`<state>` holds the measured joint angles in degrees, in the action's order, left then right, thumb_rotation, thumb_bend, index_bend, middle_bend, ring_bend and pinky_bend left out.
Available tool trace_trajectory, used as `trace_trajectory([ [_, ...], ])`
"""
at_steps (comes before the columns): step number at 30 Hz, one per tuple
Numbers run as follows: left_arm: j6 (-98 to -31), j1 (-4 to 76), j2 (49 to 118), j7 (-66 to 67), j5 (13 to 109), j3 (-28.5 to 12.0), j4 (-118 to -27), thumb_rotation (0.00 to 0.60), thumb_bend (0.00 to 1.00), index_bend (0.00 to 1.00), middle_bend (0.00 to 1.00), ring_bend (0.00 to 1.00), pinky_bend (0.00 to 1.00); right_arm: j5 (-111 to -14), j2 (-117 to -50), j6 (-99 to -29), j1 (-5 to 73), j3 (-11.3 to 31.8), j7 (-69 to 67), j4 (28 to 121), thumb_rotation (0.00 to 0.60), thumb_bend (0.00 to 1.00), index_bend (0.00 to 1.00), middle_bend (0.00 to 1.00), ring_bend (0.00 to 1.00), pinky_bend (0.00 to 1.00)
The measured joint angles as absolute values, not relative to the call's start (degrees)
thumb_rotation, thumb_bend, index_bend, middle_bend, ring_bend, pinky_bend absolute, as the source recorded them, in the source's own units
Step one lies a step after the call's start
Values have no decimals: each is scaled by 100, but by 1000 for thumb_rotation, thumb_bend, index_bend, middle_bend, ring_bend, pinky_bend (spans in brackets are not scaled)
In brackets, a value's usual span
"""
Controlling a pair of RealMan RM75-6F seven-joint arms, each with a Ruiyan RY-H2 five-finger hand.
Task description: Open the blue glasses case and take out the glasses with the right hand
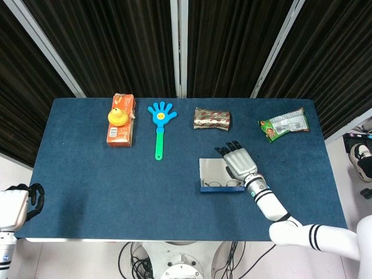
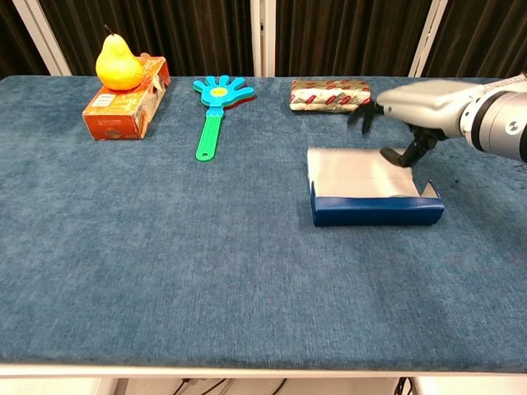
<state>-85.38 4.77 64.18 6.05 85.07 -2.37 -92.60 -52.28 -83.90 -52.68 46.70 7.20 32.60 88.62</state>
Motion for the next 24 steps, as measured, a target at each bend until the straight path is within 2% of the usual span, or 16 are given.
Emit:
trace_trajectory([
  [3, -8538, 476, 6418, 612, 8506, -236, -9265, 600, 359, 698, 709, 553, 580, -5650, -8305, -5405, 4579, 668, 3073, 9086, 600, 52, 0, 50, 0, 0],
  [6, -8544, 474, 6419, 621, 8510, -235, -9265, 600, 358, 698, 709, 554, 580, -6246, -8180, -5488, 4475, 551, 2793, 9370, 600, 1, 0, 47, 0, 0],
  [10, -8556, 469, 6421, 624, 8518, -233, -9266, 600, 358, 698, 709, 554, 580, -7005, -8107, -5477, 4399, 282, 2578, 9643, 600, 0, 0, 36, 0, 0],
  [13, -8555, 469, 6419, 614, 8519, -232, -9266, 600, 358, 698, 709, 554, 580, -7124, -8224, -5337, 4440, 181, 2654, 9622, 600, 0, 0, 17, 0, 0],
  [17, -8550, 469, 6411, 588, 8518, -230, -9262, 600, 358, 698, 709, 553, 580, -6765, -8670, -5089, 4617, 287, 2886, 9261, 600, 0, 0, 14, 0, 0],
  [24, -8536, 469, 6389, 515, 8524, -224, -9262, 600, 359, 698, 710, 554, 580, -5891, -9518, -4681, 5135, 753, 3250, 8082, 600, 51, 0, 45, 0, 0],
])
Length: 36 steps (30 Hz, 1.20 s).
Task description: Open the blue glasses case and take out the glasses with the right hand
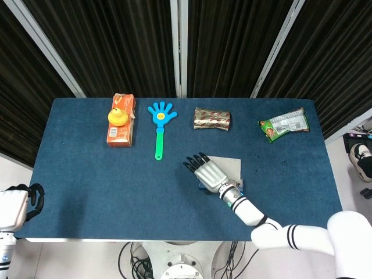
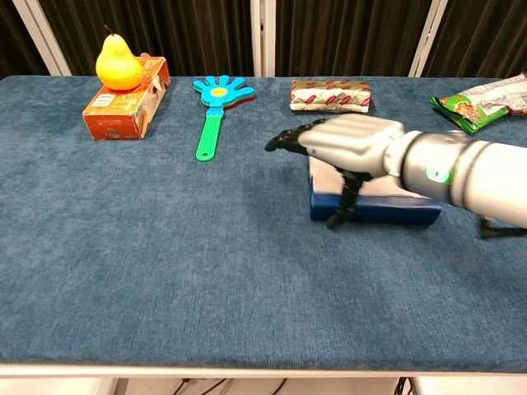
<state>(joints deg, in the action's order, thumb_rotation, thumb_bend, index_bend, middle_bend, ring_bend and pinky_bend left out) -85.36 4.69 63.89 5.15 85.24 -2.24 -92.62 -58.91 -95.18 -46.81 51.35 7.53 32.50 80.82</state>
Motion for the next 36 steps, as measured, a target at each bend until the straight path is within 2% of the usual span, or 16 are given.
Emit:
trace_trajectory([
  [7, -8518, 474, 6374, 480, 8523, -220, -9265, 600, 358, 698, 710, 554, 580, -5019, -10006, -4716, 5527, 1226, 3690, 7071, 600, 95, 0, 67, 0, 0],
  [12, -8505, 479, 6366, 477, 8521, -219, -9269, 600, 359, 697, 710, 554, 580, -4846, -9789, -4767, 5509, 1396, 3587, 7245, 600, 113, 0, 70, 0, 0],
  [17, -8515, 475, 6365, 488, 8533, -213, -9274, 600, 358, 698, 710, 554, 580, -5254, -9078, -4897, 5216, 1289, 3188, 8025, 600, 119, 0, 77, 0, 0],
  [21, -8517, 475, 6370, 510, 8534, -213, -9276, 600, 358, 698, 710, 554, 580, -5702, -8355, -5116, 4818, 1028, 2889, 8595, 600, 108, 0, 76, 0, 0],
  [24, -8525, 473, 6378, 535, 8533, -215, -9275, 600, 358, 698, 710, 554, 580, -5903, -8077, -5183, 4604, 817, 2684, 8755, 600, 103, 0, 74, 0, 0],
  [36, -8539, 469, 6397, 552, 8523, -223, -9265, 600, 358, 698, 709, 554, 580, -6271, -8170, -4973, 4536, 497, 2523, 8638, 600, 96, 0, 70, 0, 0],
])
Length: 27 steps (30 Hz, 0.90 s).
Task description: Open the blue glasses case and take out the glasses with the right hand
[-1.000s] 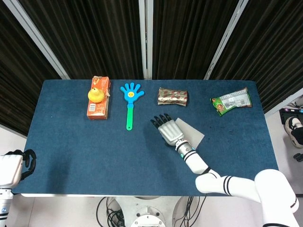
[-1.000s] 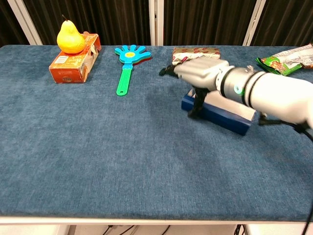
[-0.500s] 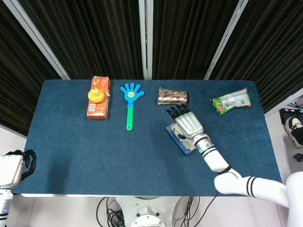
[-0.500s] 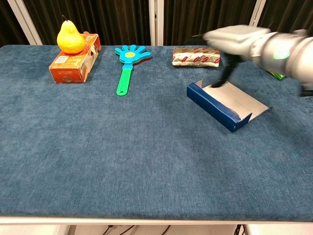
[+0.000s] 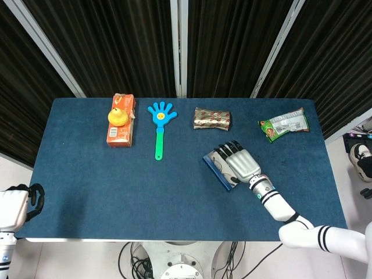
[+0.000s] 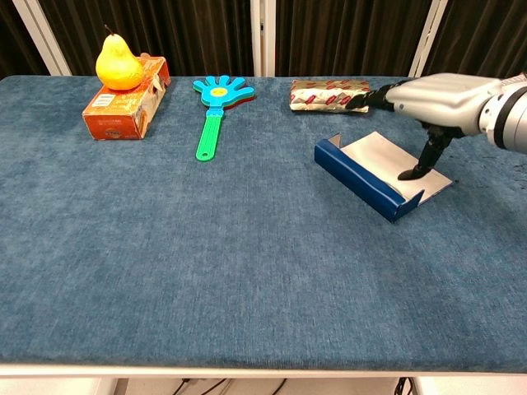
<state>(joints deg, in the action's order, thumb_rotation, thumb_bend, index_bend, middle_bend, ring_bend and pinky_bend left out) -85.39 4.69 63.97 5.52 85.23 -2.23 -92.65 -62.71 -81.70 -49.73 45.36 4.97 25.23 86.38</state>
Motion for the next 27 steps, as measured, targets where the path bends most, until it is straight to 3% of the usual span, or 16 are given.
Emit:
trace_trajectory([
  [13, -8525, 471, 6376, 500, 8532, -215, -9272, 600, 358, 698, 709, 553, 580, -6290, -8689, -4844, 4772, 554, 2734, 8558, 600, 84, 0, 68, 0, 0],
  [27, -8485, 482, 6339, 423, 8538, -202, -9276, 600, 358, 698, 710, 554, 580, -5490, -9856, -4637, 5538, 1148, 3228, 7617, 600, 84, 0, 95, 0, 0],
])
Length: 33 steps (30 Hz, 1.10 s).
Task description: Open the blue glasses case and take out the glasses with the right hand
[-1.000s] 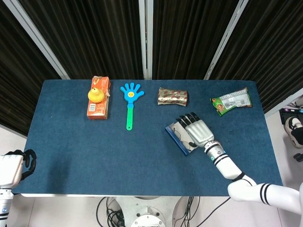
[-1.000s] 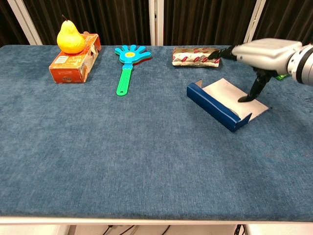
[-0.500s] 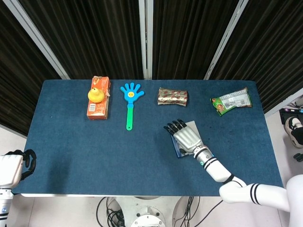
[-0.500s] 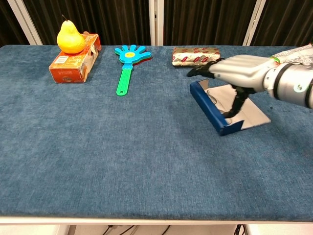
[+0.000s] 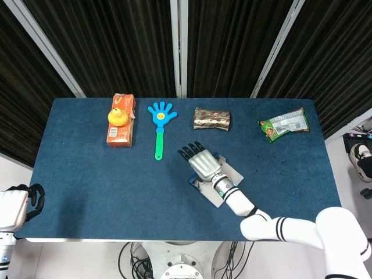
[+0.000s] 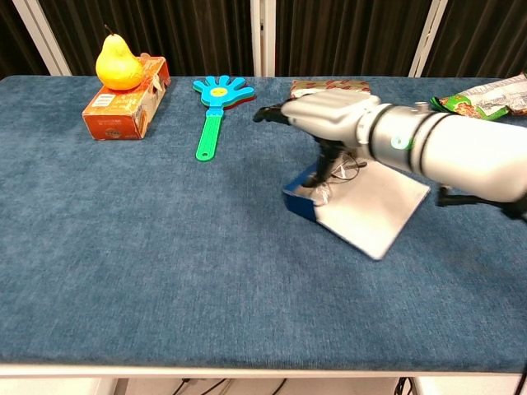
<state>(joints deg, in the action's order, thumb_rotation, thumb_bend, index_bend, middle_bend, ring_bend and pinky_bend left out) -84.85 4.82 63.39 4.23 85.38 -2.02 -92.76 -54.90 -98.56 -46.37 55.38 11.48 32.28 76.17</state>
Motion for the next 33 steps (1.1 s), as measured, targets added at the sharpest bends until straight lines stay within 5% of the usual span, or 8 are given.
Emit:
trace_trajectory([
  [9, -8469, 488, 6324, 385, 8540, -198, -9274, 600, 358, 698, 710, 554, 580, -4676, -10377, -4678, 5991, 1483, 3757, 6952, 600, 84, 0, 134, 0, 0],
  [18, -8461, 494, 6318, 409, 8546, -193, -9284, 600, 358, 698, 710, 554, 580, -4761, -9469, -4798, 5661, 1116, 3737, 8025, 600, 138, 18, 163, 0, 0],
  [33, -8472, 490, 6335, 442, 8529, -200, -9284, 600, 358, 697, 709, 554, 580, -4658, -8881, -4347, 5704, 781, 3487, 8236, 600, 329, 314, 254, 0, 0],
])
